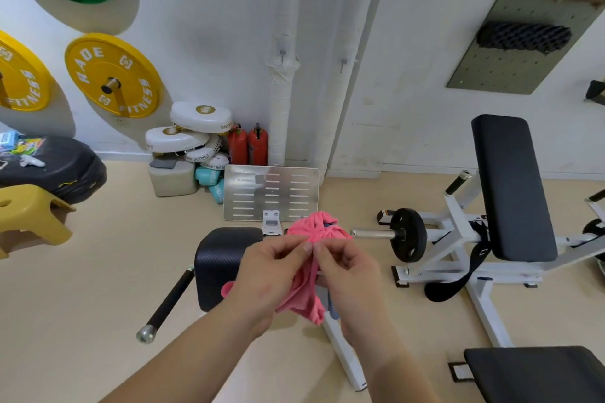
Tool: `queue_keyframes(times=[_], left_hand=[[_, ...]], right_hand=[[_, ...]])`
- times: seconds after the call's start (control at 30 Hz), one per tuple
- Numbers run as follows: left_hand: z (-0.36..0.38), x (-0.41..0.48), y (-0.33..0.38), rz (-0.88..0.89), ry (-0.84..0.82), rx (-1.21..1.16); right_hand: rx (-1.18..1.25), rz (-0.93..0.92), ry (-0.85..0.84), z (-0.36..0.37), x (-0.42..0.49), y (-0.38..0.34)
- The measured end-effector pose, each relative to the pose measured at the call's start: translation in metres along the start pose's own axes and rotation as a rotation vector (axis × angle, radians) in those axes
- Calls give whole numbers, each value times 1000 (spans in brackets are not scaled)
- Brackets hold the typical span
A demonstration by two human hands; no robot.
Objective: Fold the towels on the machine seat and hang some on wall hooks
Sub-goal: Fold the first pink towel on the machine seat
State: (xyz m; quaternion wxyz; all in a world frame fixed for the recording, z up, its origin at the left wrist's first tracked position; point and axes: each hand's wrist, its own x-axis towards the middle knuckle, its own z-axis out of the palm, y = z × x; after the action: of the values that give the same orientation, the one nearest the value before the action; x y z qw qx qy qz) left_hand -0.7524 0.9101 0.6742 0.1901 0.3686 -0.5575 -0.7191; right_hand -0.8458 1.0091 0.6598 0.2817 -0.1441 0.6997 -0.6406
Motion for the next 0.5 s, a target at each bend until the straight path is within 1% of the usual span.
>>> queue_keyframes(times=[0.13,0.23,0.4,0.5], left_hand=[[-5,-1,-6,-32,-22,-7],[-5,-1,-6,4,-12,48],[-3,-7,2,53,-92,149],[-5,-10,8,87,-142,100]], right_hand=[[-16,-2,-32,-6,-4,1],[-10,11,-26,-2,-8,-2],[63,63,-13,0,-5,-1],[74,37,-28,-5,4,-9]])
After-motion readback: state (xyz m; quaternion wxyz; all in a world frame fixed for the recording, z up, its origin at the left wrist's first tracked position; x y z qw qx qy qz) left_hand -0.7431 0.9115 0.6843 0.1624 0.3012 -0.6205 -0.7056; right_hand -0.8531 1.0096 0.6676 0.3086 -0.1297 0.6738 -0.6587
